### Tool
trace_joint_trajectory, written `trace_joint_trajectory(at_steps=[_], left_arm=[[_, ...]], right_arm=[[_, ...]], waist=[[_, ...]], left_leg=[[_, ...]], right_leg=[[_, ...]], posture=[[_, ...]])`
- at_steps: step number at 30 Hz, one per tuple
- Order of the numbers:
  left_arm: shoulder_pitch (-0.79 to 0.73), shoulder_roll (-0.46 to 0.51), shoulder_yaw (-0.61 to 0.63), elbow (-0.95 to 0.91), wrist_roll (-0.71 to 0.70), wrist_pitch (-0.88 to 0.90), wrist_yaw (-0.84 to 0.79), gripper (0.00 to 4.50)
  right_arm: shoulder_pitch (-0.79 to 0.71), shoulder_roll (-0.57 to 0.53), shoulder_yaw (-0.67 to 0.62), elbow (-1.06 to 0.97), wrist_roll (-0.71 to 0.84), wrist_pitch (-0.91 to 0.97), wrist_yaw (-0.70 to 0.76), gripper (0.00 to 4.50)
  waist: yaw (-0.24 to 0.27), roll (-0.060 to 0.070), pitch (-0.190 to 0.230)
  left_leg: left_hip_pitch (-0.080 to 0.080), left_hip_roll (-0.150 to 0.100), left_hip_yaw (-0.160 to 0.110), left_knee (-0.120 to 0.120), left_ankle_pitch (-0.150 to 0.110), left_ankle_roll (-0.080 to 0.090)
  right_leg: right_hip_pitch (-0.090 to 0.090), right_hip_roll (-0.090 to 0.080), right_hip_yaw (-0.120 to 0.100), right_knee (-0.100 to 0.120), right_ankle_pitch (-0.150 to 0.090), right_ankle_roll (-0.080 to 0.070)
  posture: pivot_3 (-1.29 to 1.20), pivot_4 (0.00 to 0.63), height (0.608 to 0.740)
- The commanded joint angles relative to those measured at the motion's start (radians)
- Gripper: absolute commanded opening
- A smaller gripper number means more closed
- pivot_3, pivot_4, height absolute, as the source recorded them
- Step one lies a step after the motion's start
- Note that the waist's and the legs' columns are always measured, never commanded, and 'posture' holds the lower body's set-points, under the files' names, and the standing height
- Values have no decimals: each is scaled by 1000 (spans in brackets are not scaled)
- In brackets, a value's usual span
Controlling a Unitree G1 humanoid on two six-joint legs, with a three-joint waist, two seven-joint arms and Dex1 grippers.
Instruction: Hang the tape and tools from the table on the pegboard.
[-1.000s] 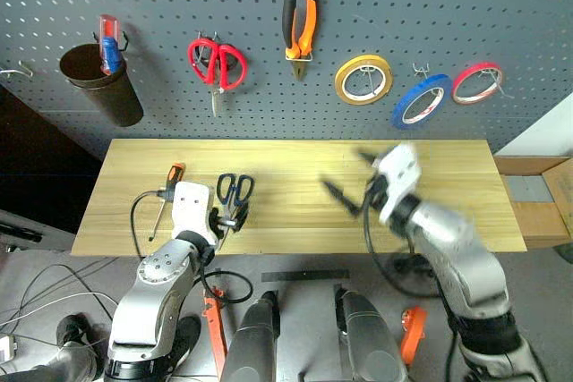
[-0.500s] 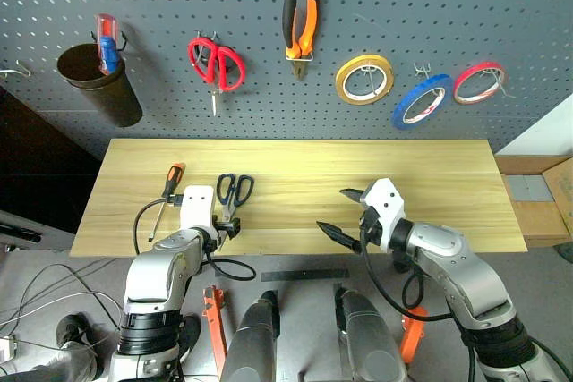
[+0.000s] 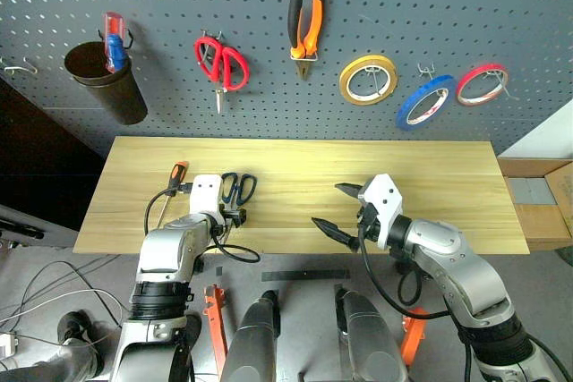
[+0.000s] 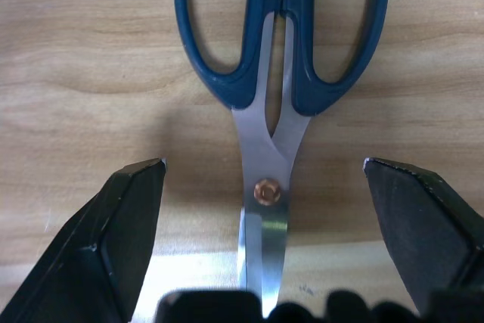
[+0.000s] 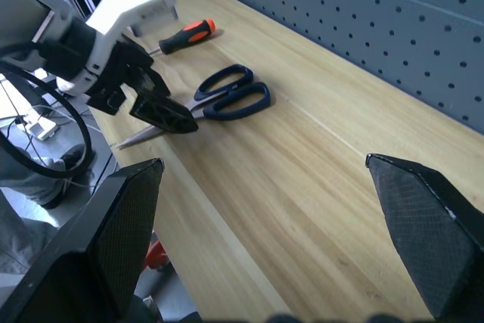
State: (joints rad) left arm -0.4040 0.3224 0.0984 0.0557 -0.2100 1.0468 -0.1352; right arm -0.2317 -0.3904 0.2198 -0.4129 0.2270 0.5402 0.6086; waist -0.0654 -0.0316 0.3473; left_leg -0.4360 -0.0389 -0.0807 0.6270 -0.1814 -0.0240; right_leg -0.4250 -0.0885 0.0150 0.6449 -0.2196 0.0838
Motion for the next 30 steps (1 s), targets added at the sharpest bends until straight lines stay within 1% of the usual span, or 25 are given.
trace_joint_trajectory(at_steps=[1,3,6,10,15,17,24,30], left_arm=[[-9,12,-11,34,15,-42,-26,4500],[-19,7,-7,61,14,-53,-31,4500],[-26,3,-19,108,22,-77,-45,3920],[-33,0,-27,132,23,-84,-58,2574],[-4,8,-24,85,19,-59,-69,926],[14,20,-22,57,17,-42,-76,508],[138,52,-13,-163,-7,8,-108,484],[284,35,25,-450,-124,-145,-232,464]], right_arm=[[-10,1,-8,-46,10,3,-7,4455],[-11,2,-11,-48,10,7,-10,4455],[-14,0,-14,-48,10,11,-11,4500],[-20,-2,-18,-44,9,14,-16,4500],[-29,-6,-22,-38,8,14,-21,4500],[-36,-5,-24,-33,8,14,-23,4500],[-59,-3,-34,-15,8,7,-23,4500],[-73,-8,-45,4,6,-6,-15,4500]], waist=[[1,0,0],[3,0,0],[5,0,0],[6,0,0],[6,0,0],[6,0,0],[2,0,0],[10,0,0]], left_leg=[[0,0,0,0,0,0],[0,0,0,0,0,0],[0,0,0,0,0,0],[0,0,0,0,0,0],[0,0,0,0,0,0],[0,0,-1,0,0,0],[1,1,-1,-1,0,0],[-1,1,-1,-1,0,0]], right_leg=[[0,0,0,0,0,0],[0,0,0,0,0,0],[0,0,0,0,0,0],[0,0,0,0,0,0],[0,-1,0,0,0,0],[0,-1,0,0,0,0],[0,-1,1,0,0,0],[-1,-2,1,-2,0,-1]], posture=[[-105,335,740],[-107,335,740],[-110,336,740],[-111,340,740],[-108,339,740],[-108,339,740],[-102,336,740],[-93,329,740]])
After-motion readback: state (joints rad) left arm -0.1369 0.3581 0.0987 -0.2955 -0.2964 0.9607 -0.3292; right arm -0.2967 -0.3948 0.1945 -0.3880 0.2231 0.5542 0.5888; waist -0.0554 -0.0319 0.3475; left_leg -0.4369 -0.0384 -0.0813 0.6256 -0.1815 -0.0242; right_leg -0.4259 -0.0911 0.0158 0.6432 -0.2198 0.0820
